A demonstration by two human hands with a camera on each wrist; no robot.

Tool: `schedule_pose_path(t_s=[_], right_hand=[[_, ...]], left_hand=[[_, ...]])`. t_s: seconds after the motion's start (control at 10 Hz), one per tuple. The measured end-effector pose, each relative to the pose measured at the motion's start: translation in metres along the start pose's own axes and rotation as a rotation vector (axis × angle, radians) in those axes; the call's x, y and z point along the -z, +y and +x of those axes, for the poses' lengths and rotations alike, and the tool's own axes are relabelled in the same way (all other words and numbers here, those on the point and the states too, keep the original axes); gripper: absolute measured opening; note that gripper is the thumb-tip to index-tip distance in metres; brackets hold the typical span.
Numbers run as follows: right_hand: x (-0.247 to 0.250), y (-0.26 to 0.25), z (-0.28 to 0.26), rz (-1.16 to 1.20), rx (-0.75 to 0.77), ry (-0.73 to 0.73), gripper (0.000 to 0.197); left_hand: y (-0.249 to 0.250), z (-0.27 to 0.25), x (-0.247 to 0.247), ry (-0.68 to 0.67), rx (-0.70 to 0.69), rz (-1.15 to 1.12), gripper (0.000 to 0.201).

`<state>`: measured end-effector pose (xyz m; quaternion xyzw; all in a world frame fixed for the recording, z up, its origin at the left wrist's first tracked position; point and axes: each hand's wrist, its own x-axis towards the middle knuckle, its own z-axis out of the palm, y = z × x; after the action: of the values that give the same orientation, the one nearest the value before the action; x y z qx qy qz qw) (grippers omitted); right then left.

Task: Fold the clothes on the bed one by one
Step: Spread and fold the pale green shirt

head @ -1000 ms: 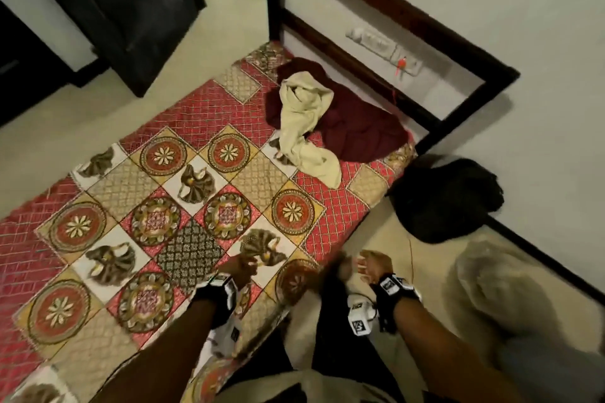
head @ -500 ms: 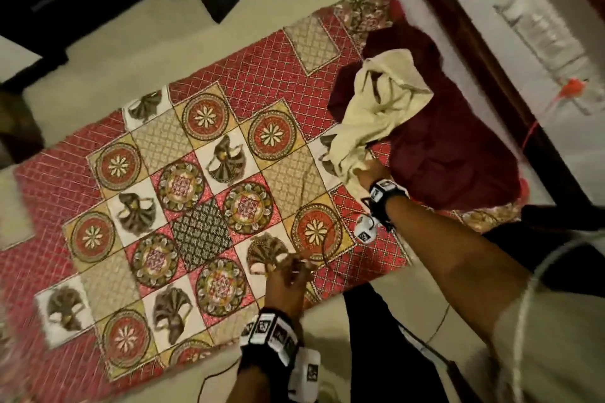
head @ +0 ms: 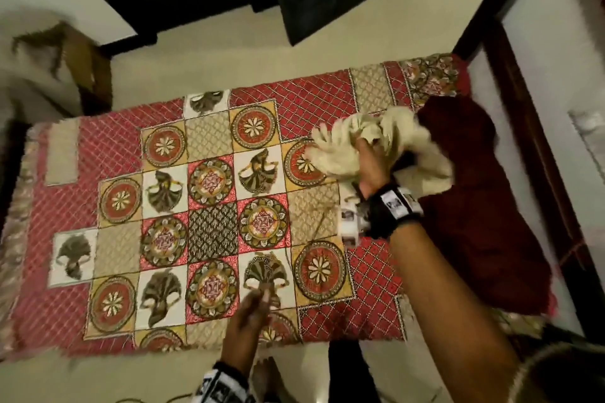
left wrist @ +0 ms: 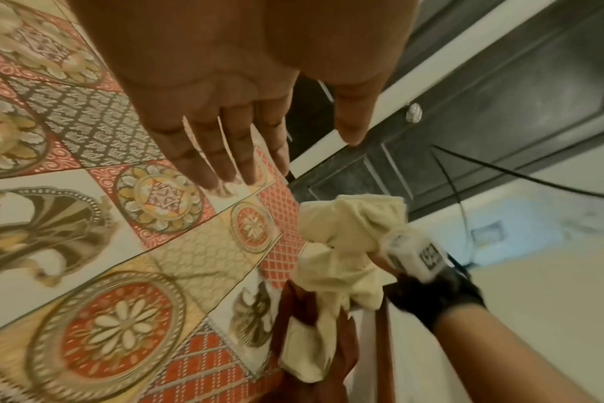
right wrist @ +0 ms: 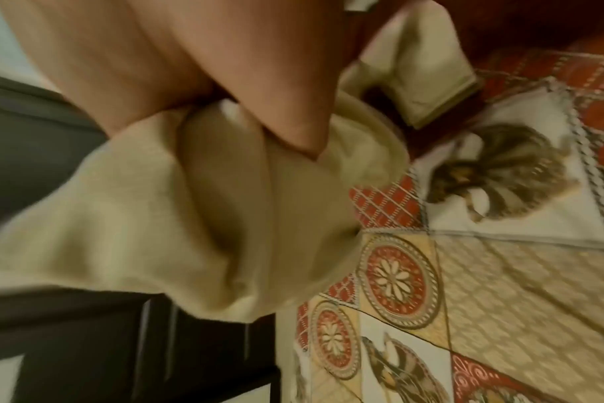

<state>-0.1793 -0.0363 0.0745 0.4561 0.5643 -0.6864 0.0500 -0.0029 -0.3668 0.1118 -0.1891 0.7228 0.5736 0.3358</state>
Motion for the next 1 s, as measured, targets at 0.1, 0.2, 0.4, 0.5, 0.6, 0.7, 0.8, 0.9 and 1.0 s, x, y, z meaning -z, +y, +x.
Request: schedule_pose_path(t_s=[0.1,0.2,0.4,0.5,0.6,0.7,0.8,0.9,1.0], right_hand=[[0.013,-0.033,-0.120,-0.050,0.208,-0.246,0.010],[0.040,-0.033,-0.204,-0.237,0.323,-0.589,0.016],[0.055,0.002,-0.267,-0.629,0.394,-0.888,0.042],[0.053,0.002,-0.275,-0.648,0.327,-0.974,0.034],[0.047,-0.002,-0.264,-0.610,0.411,-0.745,0.073],[0.033,-0.014,-0.251,-0.501,0.410,-0.454,0.077],[0.008,-0.038,-0.261,-0.532,0.456,-0.434,0.090],[-0.033,-0.058,-0.282,-0.618,0.696,-0.519,0.079],[-0.082,-0.067,-0.302,-0.758,1.025,-0.642,0.079]], left_hand=[[0.050,0.002,0.004,0.152,-0.130,-0.137,0.077],[0.108,-0.004,0.010,0.065,-0.075,-0.295,0.078],[0.158,-0.011,-0.001,-0.027,-0.068,-0.370,0.098],[0.162,-0.016,0.013,0.077,-0.184,-0.387,0.060],[0.158,-0.038,0.035,0.046,-0.313,-0.381,0.063],[0.164,-0.069,0.060,0.015,-0.526,-0.061,0.053],[0.180,-0.093,0.082,-0.008,-0.675,0.168,0.027],[0.195,-0.106,0.106,-0.010,-0.747,0.203,0.025],[0.195,-0.108,0.137,0.011,-0.723,0.244,0.057]])
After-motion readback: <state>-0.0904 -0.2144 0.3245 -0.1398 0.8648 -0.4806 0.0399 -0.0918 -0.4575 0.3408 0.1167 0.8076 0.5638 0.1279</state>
